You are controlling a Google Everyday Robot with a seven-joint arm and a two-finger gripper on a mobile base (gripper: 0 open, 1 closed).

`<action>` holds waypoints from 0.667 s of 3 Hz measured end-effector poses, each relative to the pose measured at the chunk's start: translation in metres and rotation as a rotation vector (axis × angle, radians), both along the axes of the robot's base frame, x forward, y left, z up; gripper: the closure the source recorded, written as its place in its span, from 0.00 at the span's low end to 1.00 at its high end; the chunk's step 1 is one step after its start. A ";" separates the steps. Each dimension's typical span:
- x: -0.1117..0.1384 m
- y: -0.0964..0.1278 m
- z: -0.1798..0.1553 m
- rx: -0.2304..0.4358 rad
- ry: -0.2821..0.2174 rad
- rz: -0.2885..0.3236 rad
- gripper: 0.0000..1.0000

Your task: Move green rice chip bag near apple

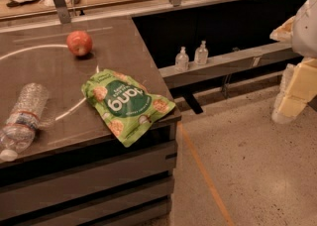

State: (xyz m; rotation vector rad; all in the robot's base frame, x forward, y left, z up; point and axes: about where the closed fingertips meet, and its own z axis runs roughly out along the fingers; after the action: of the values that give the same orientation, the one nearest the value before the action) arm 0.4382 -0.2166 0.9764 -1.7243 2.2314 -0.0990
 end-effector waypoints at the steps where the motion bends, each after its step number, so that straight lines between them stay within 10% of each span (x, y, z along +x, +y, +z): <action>1: 0.000 0.000 0.000 0.000 0.000 0.000 0.00; 2: 0.019 0.028 0.004 0.000 -0.020 0.030 0.00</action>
Offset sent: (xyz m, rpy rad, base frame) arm 0.0329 0.0466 0.0041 -0.0130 -0.0215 0.0504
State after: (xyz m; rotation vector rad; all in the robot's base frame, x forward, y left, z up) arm 0.4574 -0.1889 0.9809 -1.7482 2.1906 -0.1097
